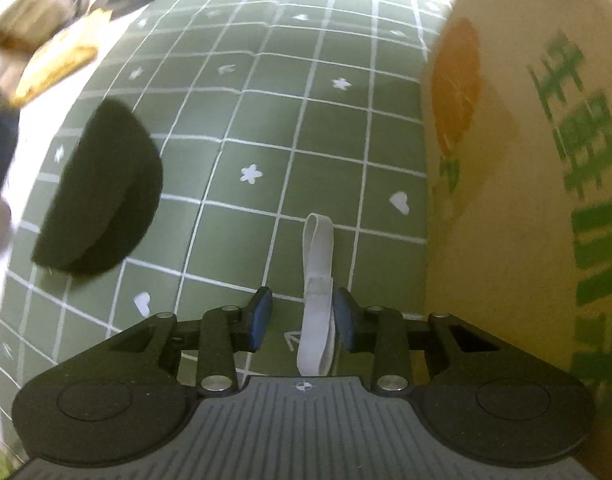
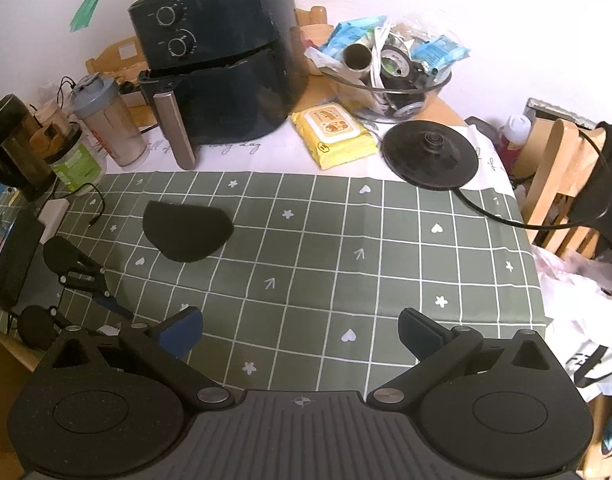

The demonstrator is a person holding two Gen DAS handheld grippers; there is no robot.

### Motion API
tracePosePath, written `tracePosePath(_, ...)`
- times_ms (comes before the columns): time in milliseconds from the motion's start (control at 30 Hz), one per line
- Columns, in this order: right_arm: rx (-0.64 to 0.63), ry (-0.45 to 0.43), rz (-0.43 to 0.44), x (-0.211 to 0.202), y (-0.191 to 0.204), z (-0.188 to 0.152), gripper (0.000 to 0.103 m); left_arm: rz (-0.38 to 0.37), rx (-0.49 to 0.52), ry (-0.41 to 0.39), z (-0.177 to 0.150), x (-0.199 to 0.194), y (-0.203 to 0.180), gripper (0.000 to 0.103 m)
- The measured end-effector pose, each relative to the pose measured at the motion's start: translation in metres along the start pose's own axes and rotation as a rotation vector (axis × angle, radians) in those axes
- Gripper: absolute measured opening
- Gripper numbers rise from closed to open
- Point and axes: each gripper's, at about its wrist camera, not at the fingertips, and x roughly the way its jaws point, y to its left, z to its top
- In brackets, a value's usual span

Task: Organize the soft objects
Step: 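Grasp the black half-round foam pad with the right gripper while left holds the white strap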

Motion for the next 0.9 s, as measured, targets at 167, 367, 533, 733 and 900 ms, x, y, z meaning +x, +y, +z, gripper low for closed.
tracePosePath(167, -0.003, 0.001, -0.005, 0.001, -0.002, 0.001, 0.103, 0.035, 0.053, -0.018, -0.009, -0.004, -0.006, 0.023)
tracePosePath(367, -0.021, 0.003, -0.010, 0.004, -0.003, 0.006, 0.103, 0.075, 0.044, -0.001, -0.012, -0.006, -0.006, 0.014)
tracePosePath(533, -0.065, 0.011, -0.004, 0.008, -0.002, 0.010, 0.103, 0.090, 0.013, 0.004, -0.012, -0.006, -0.005, 0.012)
tracePosePath(733, -0.128, 0.020, 0.012, 0.017, -0.001, 0.018, 0.103, 0.141, -0.099, -0.028, -0.017, -0.016, 0.002, 0.011)
tracePosePath(900, -0.184, 0.027, 0.033, 0.028, 0.002, 0.027, 0.103, 0.177, -0.222, -0.062, -0.019, -0.033, 0.009, 0.010)
